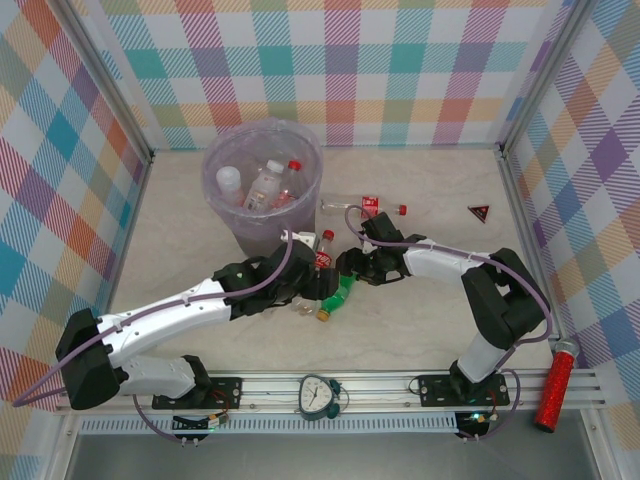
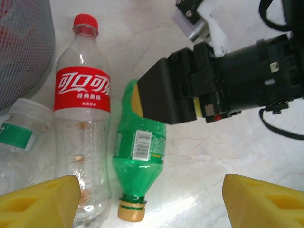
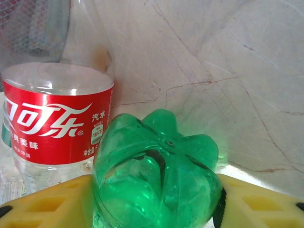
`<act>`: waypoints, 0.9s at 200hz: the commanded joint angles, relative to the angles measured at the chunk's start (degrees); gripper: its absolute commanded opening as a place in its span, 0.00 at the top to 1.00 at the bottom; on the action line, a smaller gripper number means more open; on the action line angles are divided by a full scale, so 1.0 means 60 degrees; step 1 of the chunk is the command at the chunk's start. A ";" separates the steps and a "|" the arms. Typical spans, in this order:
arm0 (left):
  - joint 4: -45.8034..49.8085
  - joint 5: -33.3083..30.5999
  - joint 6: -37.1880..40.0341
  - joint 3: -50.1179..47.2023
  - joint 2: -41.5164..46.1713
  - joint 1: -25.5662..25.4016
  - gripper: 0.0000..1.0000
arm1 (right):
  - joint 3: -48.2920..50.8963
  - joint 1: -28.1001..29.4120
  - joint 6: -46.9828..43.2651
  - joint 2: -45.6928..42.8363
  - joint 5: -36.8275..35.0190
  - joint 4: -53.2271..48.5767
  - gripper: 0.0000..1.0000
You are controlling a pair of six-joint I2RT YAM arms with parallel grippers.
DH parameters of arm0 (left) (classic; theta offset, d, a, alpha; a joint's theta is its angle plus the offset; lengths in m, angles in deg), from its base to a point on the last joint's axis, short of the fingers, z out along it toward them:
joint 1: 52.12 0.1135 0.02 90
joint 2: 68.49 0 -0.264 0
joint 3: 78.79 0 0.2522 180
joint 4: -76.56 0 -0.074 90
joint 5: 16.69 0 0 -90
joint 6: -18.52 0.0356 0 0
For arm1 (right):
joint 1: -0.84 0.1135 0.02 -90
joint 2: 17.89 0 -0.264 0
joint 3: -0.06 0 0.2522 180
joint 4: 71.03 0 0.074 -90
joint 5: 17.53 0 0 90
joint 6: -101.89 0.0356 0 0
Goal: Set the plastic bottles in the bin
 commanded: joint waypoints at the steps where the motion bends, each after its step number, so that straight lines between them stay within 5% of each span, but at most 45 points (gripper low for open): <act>1: -0.0513 -0.0037 -0.0246 0.0273 -0.0030 -0.0092 0.22 | -0.0058 0.0050 -0.0445 -0.0323 -0.0127 -0.0270 0.41; 89: -0.1296 0.0635 -0.0193 0.0303 -0.1014 -0.0182 0.20 | -0.0542 -0.1107 -0.1649 -0.2312 0.0636 -0.1863 0.45; 180: -0.0389 0.0965 0.0519 0.2084 -0.3211 -0.0026 0.16 | -0.0442 -0.1114 -0.1589 -0.3542 0.1590 -0.1987 0.45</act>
